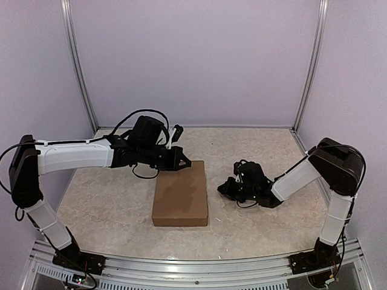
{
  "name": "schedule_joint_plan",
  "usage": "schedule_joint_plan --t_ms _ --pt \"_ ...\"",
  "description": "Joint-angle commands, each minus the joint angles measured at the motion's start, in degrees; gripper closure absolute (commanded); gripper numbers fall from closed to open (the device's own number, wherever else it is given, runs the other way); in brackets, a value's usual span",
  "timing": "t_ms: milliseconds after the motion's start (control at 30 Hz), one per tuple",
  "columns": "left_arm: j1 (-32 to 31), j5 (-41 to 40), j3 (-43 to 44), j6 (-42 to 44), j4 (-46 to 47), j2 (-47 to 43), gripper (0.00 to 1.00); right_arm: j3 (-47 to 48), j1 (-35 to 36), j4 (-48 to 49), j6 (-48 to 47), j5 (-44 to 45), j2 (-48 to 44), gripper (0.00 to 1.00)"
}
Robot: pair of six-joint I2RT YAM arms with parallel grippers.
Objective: Fold the paper box
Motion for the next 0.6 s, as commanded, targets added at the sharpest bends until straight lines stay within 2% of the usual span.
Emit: schedule_joint_plan --t_ms 0,133,400,567 --pt "1.83 -2.63 -1.42 1.07 -0.82 -2.66 1.00 -4.22 -2.19 -3.33 -4.59 2.89 -6.07 1.00" --pt "3.55 -7.79 -1.64 2.86 -4.61 -5.78 1.00 -6.13 -3.93 -8.17 -8.79 5.85 -11.78 1.00" --pt "6.93 -21.94 -8.69 1.82 -9.98 -13.48 0.63 -3.89 -3.99 -20.63 -18.60 7.76 -21.86 1.00" --pt "9.46 -27.20 -17.27 -2.59 -9.98 -18.35 0.58 -2.12 -3.87 -25.40 -21.43 6.01 -23.88 1.00"
